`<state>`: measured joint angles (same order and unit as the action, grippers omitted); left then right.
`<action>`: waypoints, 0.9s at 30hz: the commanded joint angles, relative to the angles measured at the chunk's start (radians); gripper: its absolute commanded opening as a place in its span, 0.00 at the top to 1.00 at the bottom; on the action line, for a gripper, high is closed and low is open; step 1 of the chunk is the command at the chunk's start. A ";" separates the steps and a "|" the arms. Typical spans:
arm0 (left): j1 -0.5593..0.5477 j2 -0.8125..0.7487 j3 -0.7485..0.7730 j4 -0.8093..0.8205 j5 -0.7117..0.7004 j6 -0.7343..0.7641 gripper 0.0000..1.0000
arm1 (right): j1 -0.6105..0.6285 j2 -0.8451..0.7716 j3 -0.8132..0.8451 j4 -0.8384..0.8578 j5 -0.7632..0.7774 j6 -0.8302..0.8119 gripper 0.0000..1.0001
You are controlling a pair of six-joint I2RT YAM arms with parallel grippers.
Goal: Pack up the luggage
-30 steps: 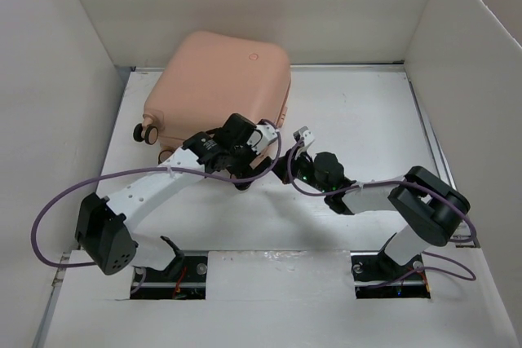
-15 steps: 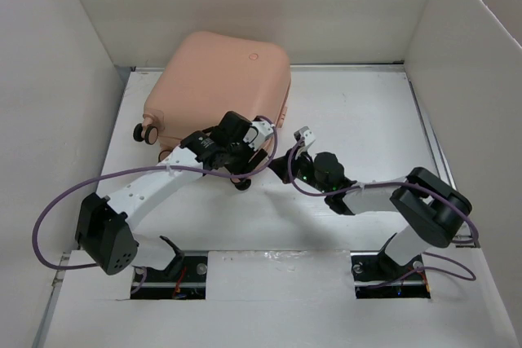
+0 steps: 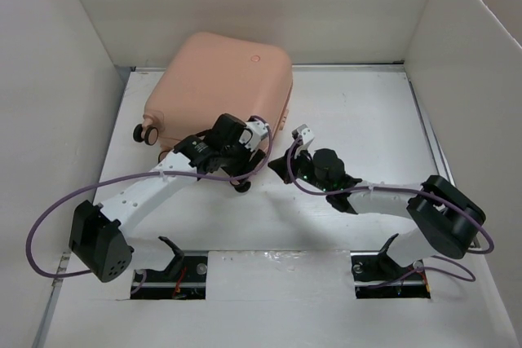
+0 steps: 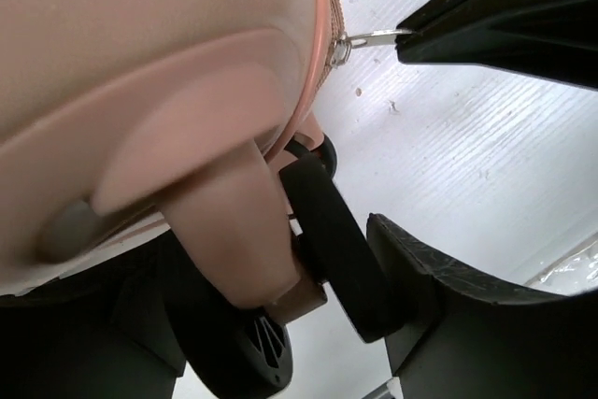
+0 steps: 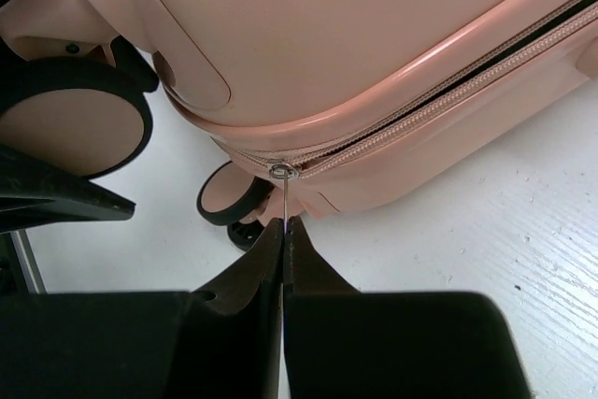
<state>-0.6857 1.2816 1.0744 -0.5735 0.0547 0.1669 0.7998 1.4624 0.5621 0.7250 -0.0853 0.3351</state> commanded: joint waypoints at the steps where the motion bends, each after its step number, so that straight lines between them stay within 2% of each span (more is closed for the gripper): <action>1: 0.012 0.011 0.088 0.046 -0.013 -0.050 0.34 | -0.008 -0.008 0.033 0.001 0.010 -0.008 1.00; 2: 0.012 0.012 0.088 0.046 -0.032 -0.050 0.31 | -0.008 -0.008 0.033 0.001 0.010 -0.008 1.00; 4: 0.012 -0.013 0.107 0.056 -0.055 -0.064 0.14 | -0.008 -0.008 0.033 0.001 0.010 -0.008 1.00; 5: 0.012 -0.022 0.107 0.057 -0.084 -0.075 0.00 | -0.008 -0.008 0.033 0.001 0.010 -0.008 1.00; 8: 0.012 -0.034 0.116 0.047 -0.101 -0.066 0.00 | -0.008 -0.008 0.033 0.001 0.010 -0.008 1.00; 10: 0.012 -0.034 0.093 0.047 -0.101 -0.066 0.04 | -0.008 0.003 0.033 0.001 0.010 -0.008 1.00; 11: 0.012 -0.034 0.093 0.047 -0.101 -0.055 0.07 | -0.008 0.013 0.042 0.001 -0.001 -0.008 1.00; 12: 0.012 -0.034 0.079 0.047 -0.092 -0.055 0.16 | -0.008 0.013 0.042 0.001 -0.001 -0.008 1.00; 15: 0.012 0.008 0.079 0.038 -0.073 -0.046 0.33 | -0.008 0.022 0.051 0.001 -0.001 -0.008 1.00; 16: 0.003 0.018 0.079 0.038 -0.073 -0.046 0.45 | -0.008 0.023 0.051 0.001 -0.001 -0.008 1.00; 18: 0.003 0.030 0.088 0.038 -0.064 -0.046 0.62 | -0.008 0.023 0.051 0.001 -0.001 -0.008 1.00; 21: 0.003 0.030 0.102 0.050 -0.064 -0.046 1.00 | -0.008 0.023 0.051 0.001 -0.001 0.001 1.00; 27: 0.003 0.007 0.102 0.026 -0.073 -0.003 1.00 | -0.008 0.023 0.042 0.001 0.018 0.001 1.00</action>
<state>-0.6872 1.3022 1.1416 -0.5686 0.0044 0.1165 0.7982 1.4815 0.5816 0.7143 -0.0845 0.3363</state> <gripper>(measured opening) 0.626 0.021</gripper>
